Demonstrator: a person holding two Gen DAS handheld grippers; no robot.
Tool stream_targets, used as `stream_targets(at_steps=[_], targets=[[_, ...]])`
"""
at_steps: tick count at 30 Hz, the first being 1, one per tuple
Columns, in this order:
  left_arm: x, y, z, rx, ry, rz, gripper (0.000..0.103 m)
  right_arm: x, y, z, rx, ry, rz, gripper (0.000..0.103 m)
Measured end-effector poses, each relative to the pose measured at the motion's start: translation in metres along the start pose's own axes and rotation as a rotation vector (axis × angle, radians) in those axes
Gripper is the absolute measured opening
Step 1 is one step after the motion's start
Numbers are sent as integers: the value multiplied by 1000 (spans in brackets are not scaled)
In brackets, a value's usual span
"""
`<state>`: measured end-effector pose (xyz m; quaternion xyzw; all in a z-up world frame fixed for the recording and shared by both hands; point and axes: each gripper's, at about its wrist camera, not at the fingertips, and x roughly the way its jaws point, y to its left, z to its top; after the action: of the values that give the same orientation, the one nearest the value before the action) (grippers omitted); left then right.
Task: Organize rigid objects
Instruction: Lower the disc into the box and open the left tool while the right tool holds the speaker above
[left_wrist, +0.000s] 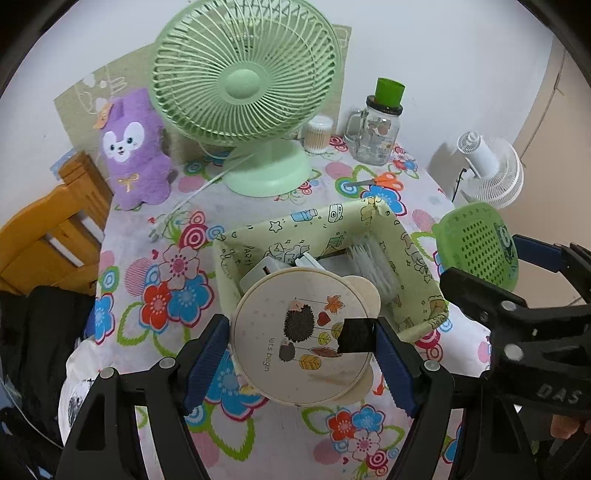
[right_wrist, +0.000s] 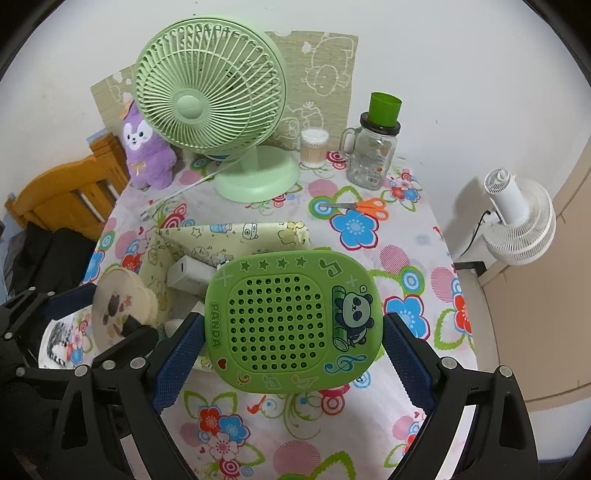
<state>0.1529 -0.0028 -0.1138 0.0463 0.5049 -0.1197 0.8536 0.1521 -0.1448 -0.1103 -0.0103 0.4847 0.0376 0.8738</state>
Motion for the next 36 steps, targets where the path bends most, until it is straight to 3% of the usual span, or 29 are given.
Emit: stream_targets(at_steps=[19, 31, 36], targets=[[72, 5, 17, 50, 98, -31, 79, 36, -7, 6, 67, 72, -5, 95], [91, -2, 11, 92, 126, -23, 80, 51, -1, 7, 59, 101, -3, 95], [89, -3, 10, 105, 126, -44, 89, 54, 0, 7, 58, 108, -6, 95]])
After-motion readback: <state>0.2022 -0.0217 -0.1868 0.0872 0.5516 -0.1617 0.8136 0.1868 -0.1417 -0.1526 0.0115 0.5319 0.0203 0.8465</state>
